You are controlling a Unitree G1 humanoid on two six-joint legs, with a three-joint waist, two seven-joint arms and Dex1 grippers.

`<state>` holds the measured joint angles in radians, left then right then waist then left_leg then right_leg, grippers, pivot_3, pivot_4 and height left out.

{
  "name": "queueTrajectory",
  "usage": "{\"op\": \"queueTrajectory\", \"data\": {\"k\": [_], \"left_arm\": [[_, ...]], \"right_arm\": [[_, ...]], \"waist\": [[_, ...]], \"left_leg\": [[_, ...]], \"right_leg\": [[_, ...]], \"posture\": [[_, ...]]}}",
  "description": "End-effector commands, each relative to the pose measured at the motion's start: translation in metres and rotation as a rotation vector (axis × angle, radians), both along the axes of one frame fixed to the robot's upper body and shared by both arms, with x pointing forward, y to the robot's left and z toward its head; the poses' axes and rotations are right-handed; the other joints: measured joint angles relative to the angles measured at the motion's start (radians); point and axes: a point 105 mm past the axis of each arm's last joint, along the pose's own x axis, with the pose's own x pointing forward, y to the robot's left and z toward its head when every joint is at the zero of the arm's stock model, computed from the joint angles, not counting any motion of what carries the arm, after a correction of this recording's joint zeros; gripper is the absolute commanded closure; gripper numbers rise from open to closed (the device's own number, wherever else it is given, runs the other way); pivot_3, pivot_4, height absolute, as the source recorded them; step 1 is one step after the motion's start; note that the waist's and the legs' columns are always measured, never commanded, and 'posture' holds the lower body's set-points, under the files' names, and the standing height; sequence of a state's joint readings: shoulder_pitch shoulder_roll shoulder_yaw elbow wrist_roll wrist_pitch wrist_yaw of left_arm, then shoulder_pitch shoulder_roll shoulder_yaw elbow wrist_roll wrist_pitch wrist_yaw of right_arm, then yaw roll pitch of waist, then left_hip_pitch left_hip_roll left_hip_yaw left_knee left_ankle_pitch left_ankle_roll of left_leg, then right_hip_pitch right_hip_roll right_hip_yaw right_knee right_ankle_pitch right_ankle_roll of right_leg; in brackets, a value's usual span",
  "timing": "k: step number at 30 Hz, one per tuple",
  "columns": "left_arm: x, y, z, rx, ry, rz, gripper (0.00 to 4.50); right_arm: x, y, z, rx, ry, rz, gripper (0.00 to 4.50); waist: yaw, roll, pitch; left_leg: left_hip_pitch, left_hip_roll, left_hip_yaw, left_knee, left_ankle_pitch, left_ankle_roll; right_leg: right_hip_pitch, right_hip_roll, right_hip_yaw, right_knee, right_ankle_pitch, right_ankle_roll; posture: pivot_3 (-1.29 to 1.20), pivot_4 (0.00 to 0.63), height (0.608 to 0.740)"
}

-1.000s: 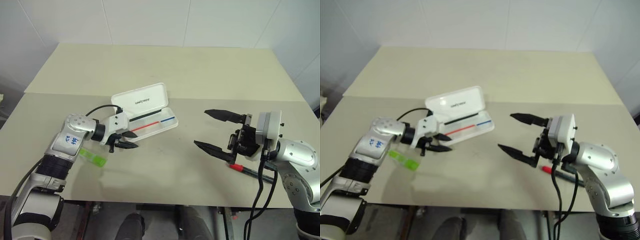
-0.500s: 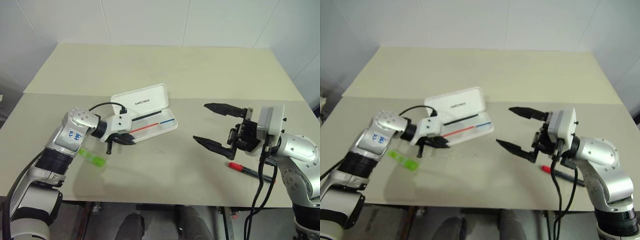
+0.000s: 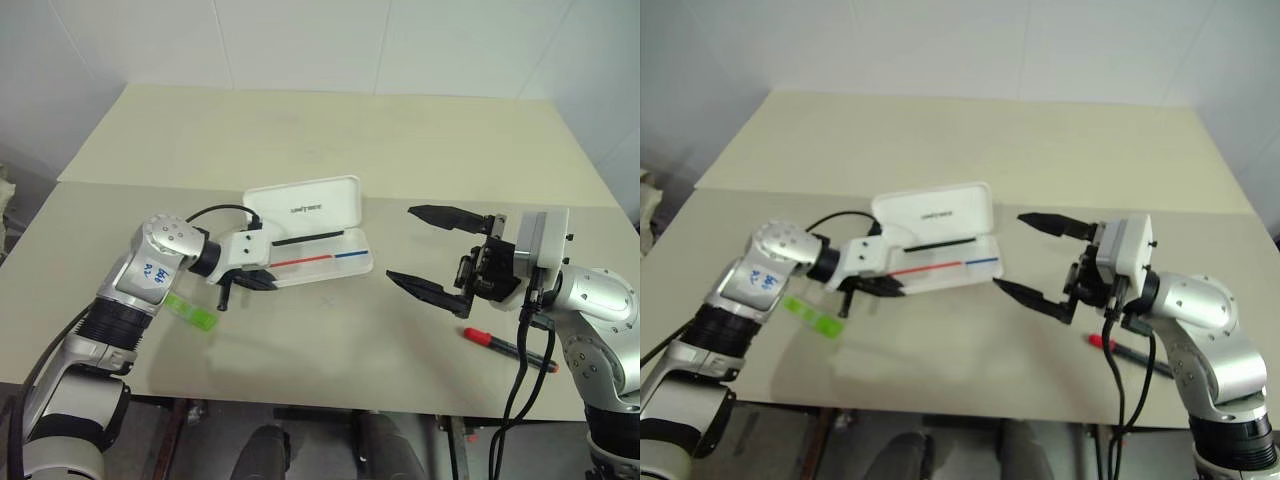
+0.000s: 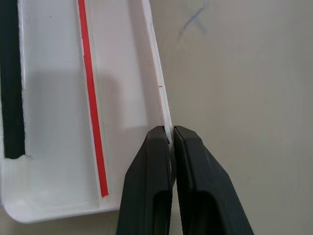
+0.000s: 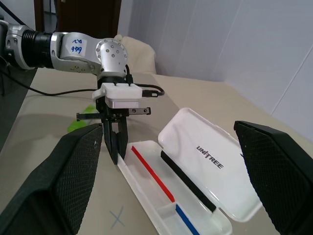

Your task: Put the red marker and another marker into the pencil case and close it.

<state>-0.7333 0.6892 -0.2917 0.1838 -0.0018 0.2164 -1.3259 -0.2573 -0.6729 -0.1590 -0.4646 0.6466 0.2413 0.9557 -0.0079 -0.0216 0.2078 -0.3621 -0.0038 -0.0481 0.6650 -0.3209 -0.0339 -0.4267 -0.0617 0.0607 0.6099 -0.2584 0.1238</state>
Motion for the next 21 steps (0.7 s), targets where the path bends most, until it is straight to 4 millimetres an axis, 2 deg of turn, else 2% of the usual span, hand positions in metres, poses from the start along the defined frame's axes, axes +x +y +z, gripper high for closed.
{"op": "queueTrajectory", "data": {"k": [1,7,12,21], "left_arm": [[-0.019,-0.018,0.018,-0.053,-0.063,-0.17,4.48],[-0.043,-0.014,0.003,0.003,-0.012,-0.295,4.48],[-0.045,-0.012,-0.002,0.046,0.012,-0.307,4.48],[-0.039,-0.012,-0.023,0.112,0.075,-0.17,4.48]], "right_arm": [[-0.002,-0.006,0.004,-0.011,-0.016,-0.001,0.0],[-0.002,-0.008,0.004,-0.017,-0.01,-0.002,0.0],[-0.005,-0.01,0.005,-0.029,-0.003,-0.003,0.0],[-0.02,-0.012,0.001,-0.046,0.036,-0.023,0.0]], "waist": [[0.004,0.0,0.0],[0.001,0.0,0.0],[0.006,0.0,0.0],[0.007,0.0,0.0]], "left_leg": [[-0.001,0.0,0.0,0.0,0.0,0.0],[-0.005,0.0,0.0,0.001,0.0,0.0],[-0.005,0.0,0.0,0.003,0.0,0.0],[-0.005,0.0,-0.001,0.003,0.001,0.001]], "right_leg": [[-0.001,0.0,0.0,0.0,0.0,0.0],[-0.004,0.0,0.0,0.001,0.0,0.0],[-0.004,0.001,0.0,0.0,0.0,0.0],[-0.003,0.0,0.0,0.001,0.0,0.001]], "posture": [[0.0,0.15,0.74],[0.0,0.15,0.74],[0.0,0.15,0.74],[0.0,0.15,0.74]]}}
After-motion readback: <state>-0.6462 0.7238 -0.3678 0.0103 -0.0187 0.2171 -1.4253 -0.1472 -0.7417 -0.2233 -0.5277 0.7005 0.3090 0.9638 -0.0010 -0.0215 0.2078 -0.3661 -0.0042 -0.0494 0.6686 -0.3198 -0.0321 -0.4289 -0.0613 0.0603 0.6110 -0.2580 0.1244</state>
